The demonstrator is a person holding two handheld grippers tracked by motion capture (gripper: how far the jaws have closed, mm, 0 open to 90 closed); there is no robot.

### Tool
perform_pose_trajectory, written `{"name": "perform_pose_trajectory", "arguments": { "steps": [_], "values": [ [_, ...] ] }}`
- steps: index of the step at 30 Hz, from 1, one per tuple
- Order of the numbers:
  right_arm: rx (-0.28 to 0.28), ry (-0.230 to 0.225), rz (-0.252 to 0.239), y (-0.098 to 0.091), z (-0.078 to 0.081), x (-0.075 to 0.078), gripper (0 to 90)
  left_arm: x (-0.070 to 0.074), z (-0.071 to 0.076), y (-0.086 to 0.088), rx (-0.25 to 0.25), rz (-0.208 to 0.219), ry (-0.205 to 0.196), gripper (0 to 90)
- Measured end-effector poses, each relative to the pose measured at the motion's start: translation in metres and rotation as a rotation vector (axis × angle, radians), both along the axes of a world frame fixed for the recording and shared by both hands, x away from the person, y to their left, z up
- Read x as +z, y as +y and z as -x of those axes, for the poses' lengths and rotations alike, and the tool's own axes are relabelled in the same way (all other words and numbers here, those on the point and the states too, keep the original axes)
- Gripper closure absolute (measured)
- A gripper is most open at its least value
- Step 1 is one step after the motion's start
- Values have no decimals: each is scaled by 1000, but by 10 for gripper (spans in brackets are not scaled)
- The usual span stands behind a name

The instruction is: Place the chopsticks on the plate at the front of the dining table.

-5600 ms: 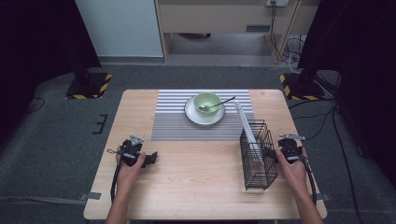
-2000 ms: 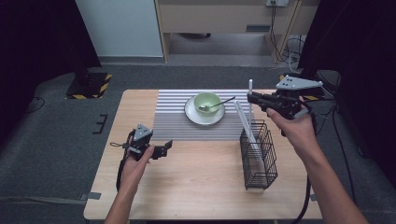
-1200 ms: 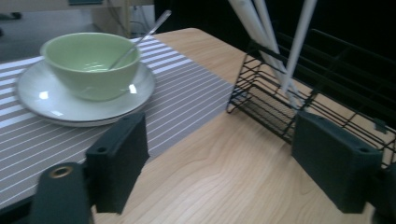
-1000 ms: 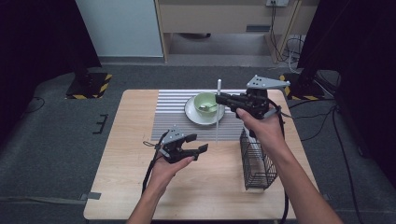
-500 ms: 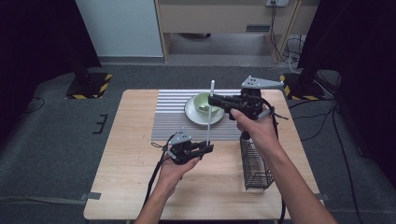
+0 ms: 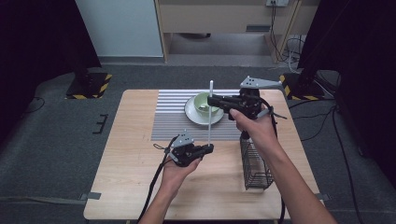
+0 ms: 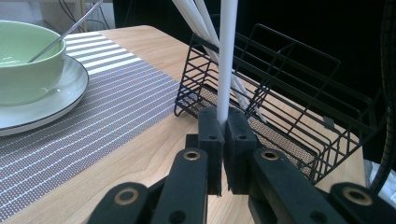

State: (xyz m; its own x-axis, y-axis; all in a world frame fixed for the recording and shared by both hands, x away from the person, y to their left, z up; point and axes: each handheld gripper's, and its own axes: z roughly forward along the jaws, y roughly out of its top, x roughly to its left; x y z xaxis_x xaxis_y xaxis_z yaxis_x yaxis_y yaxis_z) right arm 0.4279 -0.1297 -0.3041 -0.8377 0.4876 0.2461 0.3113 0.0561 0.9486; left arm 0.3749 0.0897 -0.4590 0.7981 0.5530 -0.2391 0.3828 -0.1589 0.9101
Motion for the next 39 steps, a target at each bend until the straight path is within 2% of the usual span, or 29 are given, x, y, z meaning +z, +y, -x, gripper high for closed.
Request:
{"name": "perform_pose_trajectory", "arguments": {
  "steps": [2, 7, 10, 11, 12, 15, 16, 20, 21, 22, 26, 27, 32, 37, 39],
  "values": [
    [1, 4, 2, 0, 0, -1, 738, 0, 0, 1, 12, 2, -3, 866],
    [-25, -2, 21, -6, 0, -3, 491, 2, -1, 6, 47, -5, -5, 866],
    [-65, -21, 54, -19, 3, -6, 397, 3, -2, 10, 74, -21, -7, 866],
    [-65, -21, 54, -19, 3, -6, 397, 3, -2, 10, 74, -21, -7, 866],
    [-100, -39, 63, -36, 4, -10, 343, 4, -2, 13, 93, -34, -15, 867],
    [-144, -33, 71, -54, 2, -14, 309, 5, -2, 15, 113, -42, -17, 867],
    [-199, -19, 72, -74, -1, -19, 277, 5, -3, 17, 121, -46, -18, 867],
    [-263, 13, 83, -101, -5, -27, 246, 7, -4, 21, 161, -42, -19, 867],
    [-263, 13, 83, -101, -5, -27, 246, 7, -4, 21, 161, -42, -19, 867],
    [-304, 13, 101, -115, -5, -32, 218, 8, -4, 24, 175, -41, -19, 867],
    [-383, 20, 105, -139, -6, -40, 179, 9, -5, 31, 196, -52, -14, 867],
    [-383, 20, 105, -139, -6, -40, 179, 9, -5, 31, 196, -52, -14, 867],
    [-484, 32, 93, -167, -9, -53, 117, 8, -8, 42, 227, -48, -8, 867],
    [-530, 52, 95, -182, -12, -66, 105, 7, -10, 47, 241, -45, -4, 867],
    [-560, 71, 111, -190, -13, -79, 109, 7, -10, 48, 245, -41, -4, 867]
  ]
}}
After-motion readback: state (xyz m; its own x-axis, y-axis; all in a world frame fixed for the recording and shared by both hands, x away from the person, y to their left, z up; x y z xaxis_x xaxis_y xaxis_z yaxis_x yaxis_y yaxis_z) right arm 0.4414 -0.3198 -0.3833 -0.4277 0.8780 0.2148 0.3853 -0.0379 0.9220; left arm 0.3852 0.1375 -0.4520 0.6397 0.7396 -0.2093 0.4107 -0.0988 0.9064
